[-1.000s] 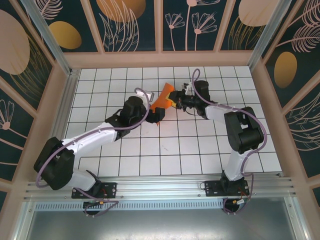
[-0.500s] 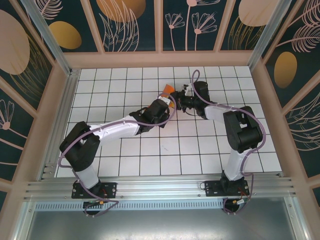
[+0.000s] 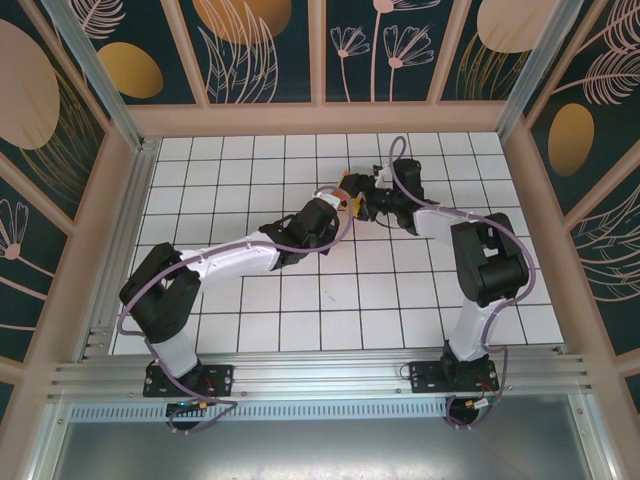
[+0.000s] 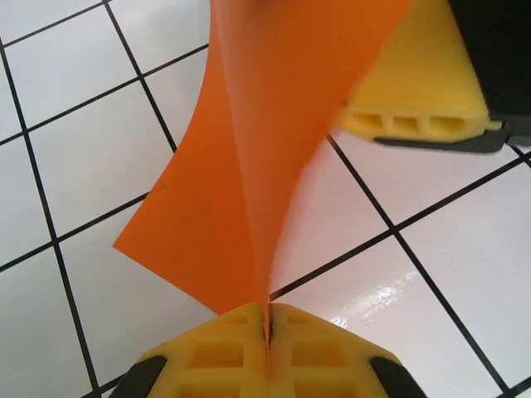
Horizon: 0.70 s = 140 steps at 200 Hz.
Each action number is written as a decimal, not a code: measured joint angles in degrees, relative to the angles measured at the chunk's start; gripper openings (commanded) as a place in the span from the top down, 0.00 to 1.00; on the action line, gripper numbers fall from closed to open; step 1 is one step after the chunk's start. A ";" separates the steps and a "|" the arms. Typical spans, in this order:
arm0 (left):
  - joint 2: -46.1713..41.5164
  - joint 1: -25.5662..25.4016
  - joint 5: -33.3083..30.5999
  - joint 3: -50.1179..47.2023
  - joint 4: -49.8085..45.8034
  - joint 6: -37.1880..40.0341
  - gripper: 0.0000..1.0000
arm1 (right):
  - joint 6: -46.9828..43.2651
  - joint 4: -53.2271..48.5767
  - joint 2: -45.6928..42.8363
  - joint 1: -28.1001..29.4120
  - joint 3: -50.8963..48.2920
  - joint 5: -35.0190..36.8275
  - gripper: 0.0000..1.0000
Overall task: Fold a paper plane with a square sheet of paper (pick it up from the middle)
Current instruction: First fold in half a square sheet of paper at the center of the table.
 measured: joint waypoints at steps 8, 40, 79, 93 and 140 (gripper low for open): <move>-1.01 0.02 0.76 0.00 -0.04 -0.20 1.00 | -0.74 -1.55 -1.81 -1.18 -0.02 0.98 0.18; -7.54 1.88 7.30 0.00 -0.07 -2.64 1.00 | -6.91 -6.99 -12.68 -5.70 -0.02 6.32 0.15; -15.65 8.83 18.93 0.70 -0.94 -8.83 1.00 | -14.53 -13.66 -20.22 -7.15 0.00 12.74 0.15; -16.83 11.56 22.84 1.73 -2.23 -11.34 1.00 | -16.46 -16.48 -20.22 -7.13 0.00 14.08 0.15; -13.70 18.05 33.00 2.54 -8.61 -16.96 1.00 | -20.79 -22.88 -20.06 -6.93 0.00 16.85 0.17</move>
